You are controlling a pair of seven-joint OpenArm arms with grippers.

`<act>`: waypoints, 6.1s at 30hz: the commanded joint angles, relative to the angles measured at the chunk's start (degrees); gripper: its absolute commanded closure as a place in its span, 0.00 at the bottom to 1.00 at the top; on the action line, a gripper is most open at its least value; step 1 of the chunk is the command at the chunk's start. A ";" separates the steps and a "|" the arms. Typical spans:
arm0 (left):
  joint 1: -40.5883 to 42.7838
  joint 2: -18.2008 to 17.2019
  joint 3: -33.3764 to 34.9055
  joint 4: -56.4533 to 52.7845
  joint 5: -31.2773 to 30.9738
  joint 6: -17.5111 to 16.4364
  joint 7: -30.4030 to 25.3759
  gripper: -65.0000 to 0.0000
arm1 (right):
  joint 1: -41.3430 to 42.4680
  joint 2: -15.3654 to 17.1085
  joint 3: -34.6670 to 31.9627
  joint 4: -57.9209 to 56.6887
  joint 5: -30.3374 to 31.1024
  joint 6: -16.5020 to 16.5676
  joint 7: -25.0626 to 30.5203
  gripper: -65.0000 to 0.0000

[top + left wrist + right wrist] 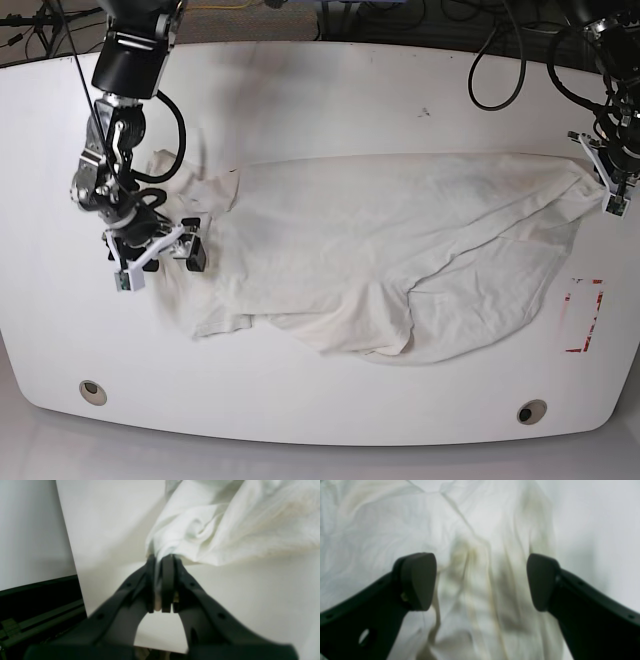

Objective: Fold the T-shirt properly
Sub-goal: 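Regrasp the shirt edge with the right gripper nearer the left gripper, then lift the shirt with both grippers and swing it toward the robot, then raise the held shirt high with both grippers and shake it out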

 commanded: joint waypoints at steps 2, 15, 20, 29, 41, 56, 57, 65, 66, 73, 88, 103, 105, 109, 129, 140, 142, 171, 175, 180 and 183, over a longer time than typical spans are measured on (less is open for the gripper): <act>-0.59 -0.93 -0.24 0.89 -0.20 0.39 -0.79 0.99 | 4.19 0.64 -2.17 -4.30 -0.53 0.65 4.76 0.18; -0.59 -0.93 -0.24 0.89 -0.20 0.39 -0.79 0.99 | 11.57 0.29 -5.59 -18.72 -6.95 0.73 11.71 0.18; -0.59 -0.84 -0.24 0.80 -0.20 0.39 -0.79 0.99 | 11.84 -1.03 -6.21 -18.98 -7.03 0.73 11.80 0.18; -0.59 -0.84 -0.24 0.80 -0.20 0.39 -0.79 0.99 | 11.75 -3.32 -8.14 -19.24 -7.39 0.65 11.88 0.18; -0.68 -0.84 -0.24 0.80 -0.20 0.39 -0.79 0.99 | 12.72 -3.85 -8.41 -19.24 -7.47 0.38 11.97 0.32; -0.85 -0.84 -0.24 0.80 -0.20 0.39 -0.79 0.99 | 12.63 -3.58 -8.41 -18.89 -7.47 0.56 11.62 0.99; -1.12 -0.67 -0.24 0.80 -0.20 0.39 -0.79 0.99 | 12.45 -3.58 -8.41 -18.89 -7.47 0.56 11.53 1.00; -2.70 0.21 -0.24 0.80 -0.20 0.39 -0.79 0.99 | 8.32 -3.49 -8.14 -13.26 -6.95 0.65 8.81 1.00; -2.70 0.21 -0.24 0.80 -0.20 0.39 -0.79 0.99 | 7.79 -3.49 -8.23 -12.39 -6.95 0.65 8.72 1.00; -2.79 0.21 -0.16 0.80 -0.20 0.39 -0.79 0.99 | 5.51 -3.76 -8.32 -10.10 -7.39 0.29 8.72 0.95; -2.79 0.21 -0.16 0.80 -0.20 0.39 -0.79 0.99 | 4.54 -3.49 -8.23 -11.77 -7.47 0.29 8.98 1.00; -4.28 0.30 -0.51 0.89 -0.20 0.39 -0.79 0.99 | 0.50 -3.58 -8.06 -2.72 -7.47 0.29 6.17 1.00; -4.28 0.30 -0.51 0.89 -0.20 0.39 -0.79 0.99 | -0.38 -3.67 -8.06 -0.43 -7.47 0.29 5.38 1.00; -4.28 0.30 -0.51 1.06 -0.20 0.39 -0.79 0.99 | -2.67 -3.67 -8.06 4.14 -7.47 0.21 4.24 1.00; -17.03 3.99 0.02 3.79 0.07 0.83 -0.44 1.00 | 2.25 -0.42 -3.48 19.70 -7.47 0.29 -9.48 1.00; -34.52 6.72 5.82 4.05 0.16 9.62 5.54 1.00 | 14.47 4.51 -3.57 14.43 -7.47 0.65 -9.57 1.00; -38.13 6.81 6.44 3.79 0.16 10.76 6.33 0.99 | 17.55 5.74 -3.66 12.85 -7.39 0.65 -9.57 1.00; -83.49 6.28 12.06 -7.90 0.07 20.08 6.07 0.99 | 64.23 13.91 -19.40 -2.45 -7.47 3.90 -13.96 1.00; -87.36 5.05 13.47 -10.28 -0.02 20.08 3.96 0.99 | 68.80 13.91 -21.68 -3.86 -7.47 4.16 -14.05 1.00; -89.82 4.61 14.52 -13.44 -0.02 20.08 1.67 0.99 | 71.97 14.00 -23.18 -4.39 -7.47 4.34 -14.05 1.00; -90.35 3.99 14.70 -14.32 -0.11 20.08 1.41 0.99 | 72.23 14.79 -23.26 -4.39 -7.47 4.34 -14.05 1.00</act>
